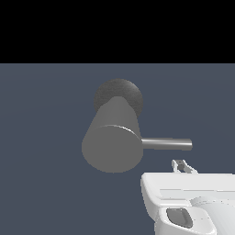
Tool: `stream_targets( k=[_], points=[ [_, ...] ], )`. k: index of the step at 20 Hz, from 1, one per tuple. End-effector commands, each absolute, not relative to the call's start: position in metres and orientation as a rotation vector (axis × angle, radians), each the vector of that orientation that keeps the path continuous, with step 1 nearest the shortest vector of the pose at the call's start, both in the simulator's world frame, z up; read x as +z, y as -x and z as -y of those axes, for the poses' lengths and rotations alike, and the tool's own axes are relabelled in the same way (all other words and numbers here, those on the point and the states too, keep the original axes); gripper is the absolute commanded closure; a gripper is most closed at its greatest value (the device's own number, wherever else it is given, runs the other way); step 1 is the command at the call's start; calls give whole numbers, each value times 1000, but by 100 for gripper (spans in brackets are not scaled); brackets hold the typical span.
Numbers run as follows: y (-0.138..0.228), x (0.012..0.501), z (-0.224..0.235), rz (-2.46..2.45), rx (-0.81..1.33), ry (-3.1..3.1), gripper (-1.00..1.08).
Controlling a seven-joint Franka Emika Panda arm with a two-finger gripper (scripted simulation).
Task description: Turn on the faucet by rotating a designated handle.
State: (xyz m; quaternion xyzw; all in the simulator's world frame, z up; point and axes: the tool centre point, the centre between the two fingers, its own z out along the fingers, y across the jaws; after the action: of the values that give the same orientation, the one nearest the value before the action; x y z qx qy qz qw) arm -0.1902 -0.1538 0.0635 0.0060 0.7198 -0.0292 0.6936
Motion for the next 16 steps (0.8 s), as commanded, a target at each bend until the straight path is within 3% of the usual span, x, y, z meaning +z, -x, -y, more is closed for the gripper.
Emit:
stream_targets(
  k=[1,16],
  points=[
    [189,65,153,-1602,-61,-18,108],
    [182,82,148,-1571,-29,-50,108]
  ],
)
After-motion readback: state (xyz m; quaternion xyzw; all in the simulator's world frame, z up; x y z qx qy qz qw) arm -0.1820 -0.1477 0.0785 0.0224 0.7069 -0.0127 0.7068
